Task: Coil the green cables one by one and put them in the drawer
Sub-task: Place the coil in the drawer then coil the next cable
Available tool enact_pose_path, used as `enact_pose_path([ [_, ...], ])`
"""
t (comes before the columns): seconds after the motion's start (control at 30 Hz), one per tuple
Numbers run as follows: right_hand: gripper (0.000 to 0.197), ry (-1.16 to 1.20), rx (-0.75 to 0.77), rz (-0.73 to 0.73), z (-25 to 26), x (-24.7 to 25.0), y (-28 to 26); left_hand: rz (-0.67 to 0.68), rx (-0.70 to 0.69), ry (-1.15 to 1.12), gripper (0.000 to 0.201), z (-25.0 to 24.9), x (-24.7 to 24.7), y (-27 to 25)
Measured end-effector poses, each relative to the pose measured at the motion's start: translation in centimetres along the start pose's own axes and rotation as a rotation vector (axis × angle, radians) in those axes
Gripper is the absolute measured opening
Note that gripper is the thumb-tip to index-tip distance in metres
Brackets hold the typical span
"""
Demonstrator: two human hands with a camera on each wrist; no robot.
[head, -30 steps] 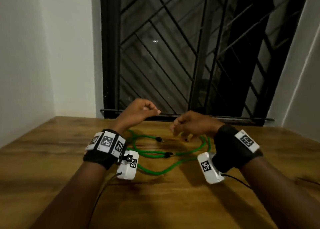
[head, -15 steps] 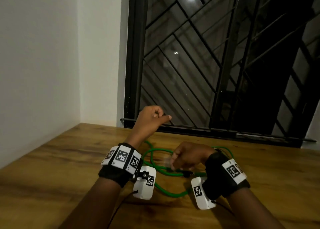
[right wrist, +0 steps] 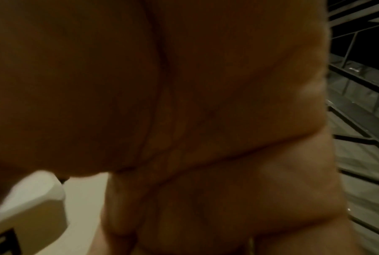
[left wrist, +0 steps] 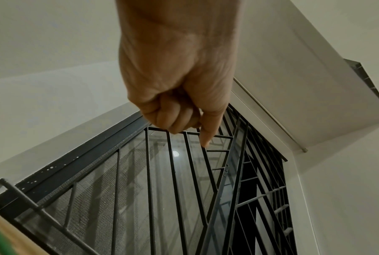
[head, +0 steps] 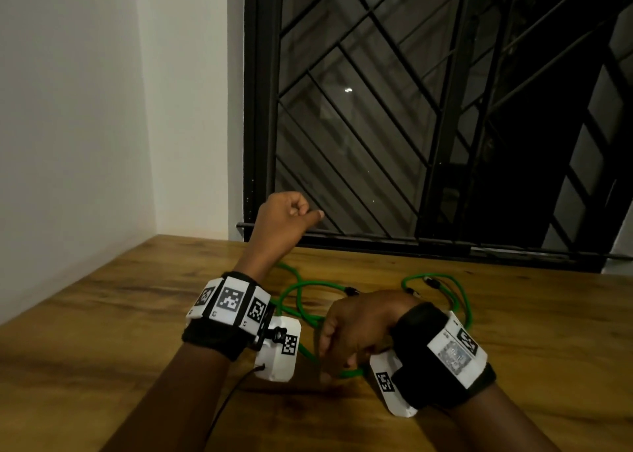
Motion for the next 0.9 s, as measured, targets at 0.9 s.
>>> enact_pose_path([
  [0.9,0.025,0.675,0.67,-1.46,-6.9,15.9,-14.0,0.429,-0.079,0.027,0.031,-0.7,-6.5,-2.7],
])
Point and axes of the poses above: each hand's wrist, its own y-axis towards the middle knuckle, its own x-axis out of the back of the hand, z = x × y, the point moved 10 cm from there along y, towards the middle knuckle, and after that the axes turned 1 degree about y, right-handed, at the moved point
